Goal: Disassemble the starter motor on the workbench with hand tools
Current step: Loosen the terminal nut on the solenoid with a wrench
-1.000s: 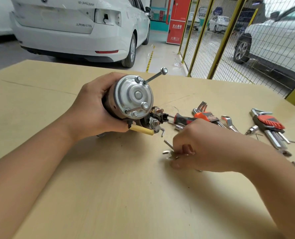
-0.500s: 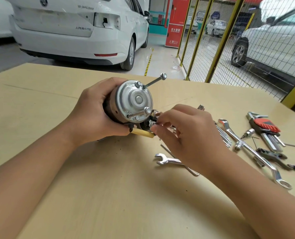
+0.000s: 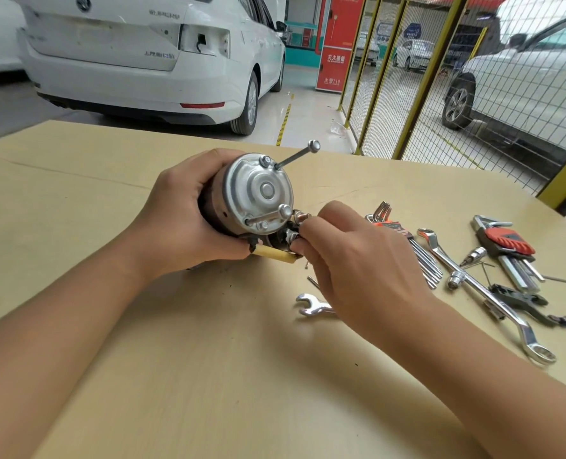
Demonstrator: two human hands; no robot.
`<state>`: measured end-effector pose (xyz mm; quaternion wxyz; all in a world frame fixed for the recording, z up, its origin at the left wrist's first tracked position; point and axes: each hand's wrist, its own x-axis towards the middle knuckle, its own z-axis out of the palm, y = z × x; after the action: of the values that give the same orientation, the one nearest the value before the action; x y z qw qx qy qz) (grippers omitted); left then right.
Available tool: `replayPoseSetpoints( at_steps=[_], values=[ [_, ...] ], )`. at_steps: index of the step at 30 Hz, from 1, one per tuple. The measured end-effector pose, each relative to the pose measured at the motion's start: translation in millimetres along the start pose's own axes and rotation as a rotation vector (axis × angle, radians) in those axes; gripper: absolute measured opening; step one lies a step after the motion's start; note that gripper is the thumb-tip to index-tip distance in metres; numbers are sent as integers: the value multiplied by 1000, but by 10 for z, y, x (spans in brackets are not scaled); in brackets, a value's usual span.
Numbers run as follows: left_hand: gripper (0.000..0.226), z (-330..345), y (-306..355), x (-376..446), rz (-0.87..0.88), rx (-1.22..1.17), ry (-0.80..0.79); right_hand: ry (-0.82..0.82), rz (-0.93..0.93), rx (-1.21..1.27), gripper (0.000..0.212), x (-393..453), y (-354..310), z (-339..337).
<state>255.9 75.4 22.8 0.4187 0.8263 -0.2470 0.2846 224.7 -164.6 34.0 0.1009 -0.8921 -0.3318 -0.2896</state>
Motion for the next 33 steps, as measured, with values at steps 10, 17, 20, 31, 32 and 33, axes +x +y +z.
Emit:
replayPoseSetpoints(
  at_steps=[10,17,20,31,32,33],
  values=[
    [89,6,-16,-7,17,22,-2,-46,-11,-38,11,8,-18,35],
    [82,8,14,3,-8,-1,1,-48,-106,-2,9,36,42,67],
    [82,13,26,6,-5,-3,0,-71,-132,22,12,42,67,61],
    [83,22,9,28,4,6,6,-76,-40,77,10,104,46,41],
    [83,18,5,28,4,5,5,-76,-32,116,21,108,94,10],
    [83,14,3,27,4,7,5,-114,-25,167,32,103,163,-40]
  ],
)
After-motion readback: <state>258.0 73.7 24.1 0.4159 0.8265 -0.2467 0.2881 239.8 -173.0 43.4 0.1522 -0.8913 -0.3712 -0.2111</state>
